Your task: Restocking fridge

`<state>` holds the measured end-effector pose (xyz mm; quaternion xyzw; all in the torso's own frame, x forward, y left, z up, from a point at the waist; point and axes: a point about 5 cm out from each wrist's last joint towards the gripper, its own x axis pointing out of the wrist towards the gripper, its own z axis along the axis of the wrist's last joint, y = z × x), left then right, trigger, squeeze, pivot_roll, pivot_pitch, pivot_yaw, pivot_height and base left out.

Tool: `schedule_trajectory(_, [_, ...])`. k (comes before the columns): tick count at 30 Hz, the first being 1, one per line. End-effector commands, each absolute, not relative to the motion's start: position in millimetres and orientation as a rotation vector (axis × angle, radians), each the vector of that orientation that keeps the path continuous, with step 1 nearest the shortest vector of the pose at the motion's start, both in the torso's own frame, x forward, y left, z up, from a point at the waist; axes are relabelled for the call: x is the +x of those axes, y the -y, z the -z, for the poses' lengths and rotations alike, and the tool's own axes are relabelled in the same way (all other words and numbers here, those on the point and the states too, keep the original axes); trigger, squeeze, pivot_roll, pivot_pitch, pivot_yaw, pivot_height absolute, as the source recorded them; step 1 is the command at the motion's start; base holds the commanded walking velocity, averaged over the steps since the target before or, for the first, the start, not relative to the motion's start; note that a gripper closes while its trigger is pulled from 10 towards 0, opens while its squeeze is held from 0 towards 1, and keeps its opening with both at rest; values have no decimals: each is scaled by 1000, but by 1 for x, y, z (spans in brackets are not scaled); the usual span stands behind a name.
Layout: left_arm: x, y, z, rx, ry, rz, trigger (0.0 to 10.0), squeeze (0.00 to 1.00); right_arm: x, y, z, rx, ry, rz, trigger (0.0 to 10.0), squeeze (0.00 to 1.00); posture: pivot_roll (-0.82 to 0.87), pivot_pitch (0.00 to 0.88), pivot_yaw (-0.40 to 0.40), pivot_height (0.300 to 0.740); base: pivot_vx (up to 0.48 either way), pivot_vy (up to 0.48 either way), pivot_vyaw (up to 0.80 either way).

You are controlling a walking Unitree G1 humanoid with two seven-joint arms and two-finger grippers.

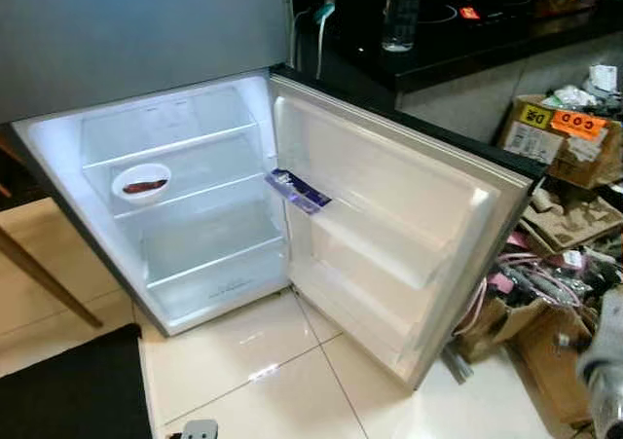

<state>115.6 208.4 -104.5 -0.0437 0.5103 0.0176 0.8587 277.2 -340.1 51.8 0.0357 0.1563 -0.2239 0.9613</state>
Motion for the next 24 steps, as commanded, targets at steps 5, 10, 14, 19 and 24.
schedule_trajectory(5, [109,-208,106,-92,-1092,-34,10000,0,316,341,-112,144,-67,368,10000,0,-76,18,6,740,0,0,0])
schedule_trajectory(10, [109,-208,107,-91,-1092,-33,10000,0,325,340,-127,160,-4,342,10000,0,-75,18,6,740,0,0,0])
schedule_trajectory(14, [109,-208,107,-91,-1092,-33,10000,0,325,340,-127,160,-4,342,10000,0,-75,18,6,740,0,0,0])
schedule_trajectory(19, [108,-208,107,-91,-1094,-29,10000,0,341,318,-144,109,49,142,10000,0,-74,19,5,740,0,0,0])
schedule_trajectory(24, [108,-208,107,-94,-1095,-26,10000,0,357,271,-155,18,83,-243,10000,0,-76,23,6,740,0,0,0])
